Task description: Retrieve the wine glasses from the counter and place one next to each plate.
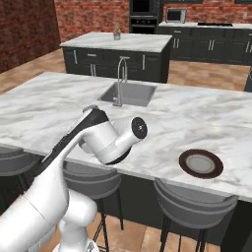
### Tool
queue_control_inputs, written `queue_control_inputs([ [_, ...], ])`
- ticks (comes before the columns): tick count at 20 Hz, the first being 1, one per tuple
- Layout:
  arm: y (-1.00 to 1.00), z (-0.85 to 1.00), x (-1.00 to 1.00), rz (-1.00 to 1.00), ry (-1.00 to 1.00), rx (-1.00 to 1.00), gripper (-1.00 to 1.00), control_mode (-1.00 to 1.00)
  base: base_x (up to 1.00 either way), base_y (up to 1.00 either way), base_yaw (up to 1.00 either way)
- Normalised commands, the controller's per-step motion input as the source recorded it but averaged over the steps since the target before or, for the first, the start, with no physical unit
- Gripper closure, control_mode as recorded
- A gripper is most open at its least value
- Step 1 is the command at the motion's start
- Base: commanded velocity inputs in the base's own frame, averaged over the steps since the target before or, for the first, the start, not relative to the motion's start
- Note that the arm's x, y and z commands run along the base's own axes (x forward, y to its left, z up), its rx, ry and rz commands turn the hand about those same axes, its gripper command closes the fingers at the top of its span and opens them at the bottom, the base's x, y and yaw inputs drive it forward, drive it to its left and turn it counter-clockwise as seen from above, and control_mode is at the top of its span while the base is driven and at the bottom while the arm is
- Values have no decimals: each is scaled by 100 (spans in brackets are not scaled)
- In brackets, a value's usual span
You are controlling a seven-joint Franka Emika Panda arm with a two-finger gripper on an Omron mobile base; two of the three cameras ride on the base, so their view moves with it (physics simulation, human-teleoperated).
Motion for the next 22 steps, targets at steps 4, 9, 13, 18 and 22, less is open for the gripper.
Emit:
queue_control_inputs([
  [4,-2,-41,84,28,1,3,100,-100,0,0,0],
  [9,-1,-38,68,22,11,0,100,-100,0,0,0],
  [13,-2,-23,52,13,0,3,100,-100,0,0,0],
  [18,-9,-20,32,3,-3,2,100,-100,0,0,0],
  [22,-1,-24,28,0,0,0,100,-100,0,0,0],
])
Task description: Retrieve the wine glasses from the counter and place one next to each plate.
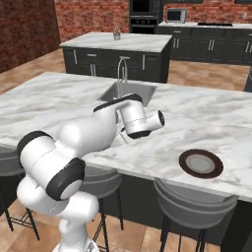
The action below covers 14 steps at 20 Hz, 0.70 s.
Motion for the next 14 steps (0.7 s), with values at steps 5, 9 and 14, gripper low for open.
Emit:
queue_control_inputs([
  [5,1,-33,17,-5,0,0,100,-100,0,0,0],
  [9,4,-36,25,-12,0,0,100,-100,0,0,0],
  [14,4,-29,14,-10,-9,0,100,-100,0,0,0],
])
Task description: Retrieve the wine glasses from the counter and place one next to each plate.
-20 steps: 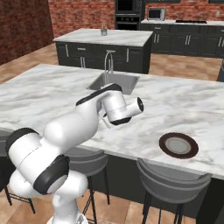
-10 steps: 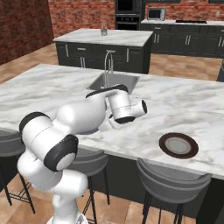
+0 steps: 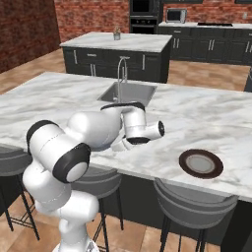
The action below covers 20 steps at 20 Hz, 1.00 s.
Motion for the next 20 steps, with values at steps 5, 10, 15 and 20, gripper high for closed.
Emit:
queue_control_inputs([
  [5,0,-29,16,-3,-6,1,100,-100,0,0,0],
  [10,0,-29,24,3,-2,3,100,-100,0,0,0],
  [15,0,-33,36,11,-1,0,100,-100,0,0,0],
  [20,0,-24,39,11,-2,0,100,-100,0,0,0],
])
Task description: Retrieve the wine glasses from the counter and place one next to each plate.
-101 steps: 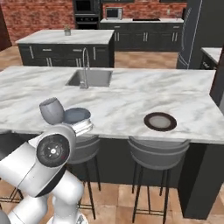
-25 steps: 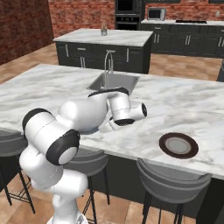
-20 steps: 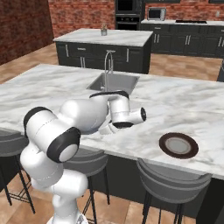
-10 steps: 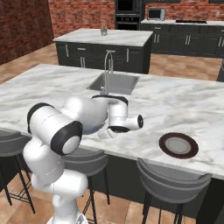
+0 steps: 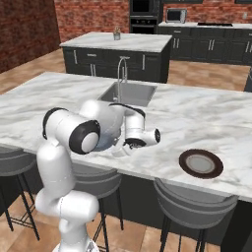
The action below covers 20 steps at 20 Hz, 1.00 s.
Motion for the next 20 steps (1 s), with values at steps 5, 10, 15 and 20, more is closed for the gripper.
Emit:
queue_control_inputs([
  [5,0,-19,39,9,-1,3,100,-100,0,0,0],
  [10,0,-14,37,1,0,1,100,-100,0,0,0],
  [15,0,-15,41,0,0,0,100,-100,0,0,0],
  [20,0,-22,38,0,1,0,100,-100,0,0,0],
])
